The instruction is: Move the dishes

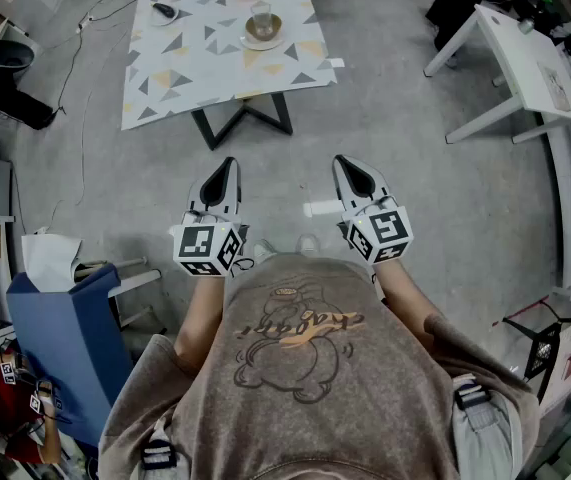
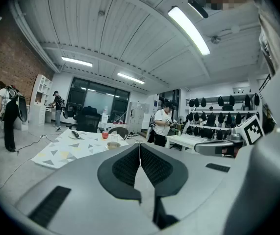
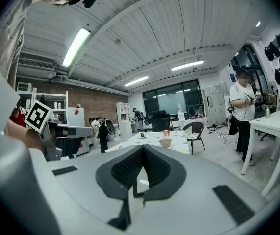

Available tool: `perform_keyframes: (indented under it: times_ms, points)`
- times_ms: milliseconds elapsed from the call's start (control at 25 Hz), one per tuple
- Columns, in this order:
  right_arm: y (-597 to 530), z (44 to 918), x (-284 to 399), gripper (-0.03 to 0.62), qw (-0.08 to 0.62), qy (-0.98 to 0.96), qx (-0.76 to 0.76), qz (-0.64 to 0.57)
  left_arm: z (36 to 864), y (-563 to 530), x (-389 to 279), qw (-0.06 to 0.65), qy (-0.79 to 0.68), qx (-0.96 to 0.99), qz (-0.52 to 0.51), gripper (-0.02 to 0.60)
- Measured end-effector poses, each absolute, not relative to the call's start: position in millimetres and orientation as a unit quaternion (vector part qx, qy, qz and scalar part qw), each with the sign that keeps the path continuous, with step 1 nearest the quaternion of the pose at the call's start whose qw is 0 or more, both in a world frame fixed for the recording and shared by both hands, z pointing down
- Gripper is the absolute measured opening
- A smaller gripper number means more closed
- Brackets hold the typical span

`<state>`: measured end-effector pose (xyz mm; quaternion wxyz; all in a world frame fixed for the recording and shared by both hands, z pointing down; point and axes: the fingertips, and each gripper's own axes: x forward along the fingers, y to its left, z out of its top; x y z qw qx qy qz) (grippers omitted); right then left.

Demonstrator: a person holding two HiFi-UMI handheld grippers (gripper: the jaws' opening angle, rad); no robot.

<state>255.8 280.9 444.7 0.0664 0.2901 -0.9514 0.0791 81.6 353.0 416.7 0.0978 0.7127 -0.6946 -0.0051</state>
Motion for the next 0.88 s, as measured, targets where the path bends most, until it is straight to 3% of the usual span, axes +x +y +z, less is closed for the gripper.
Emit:
perform_keyframes:
  times_ms: [480,880]
  points:
    - [244,460,269,-0.008,0.079,-0.961,0.255,0.068,422,329,84,0.081,-0.727,0.681,-0.016,0.02]
    - [196,464,229,-0.008,0.067,-0.962,0.258,0.066,434,286,47,0.086,-0.727,0.681,-0.016,0.02]
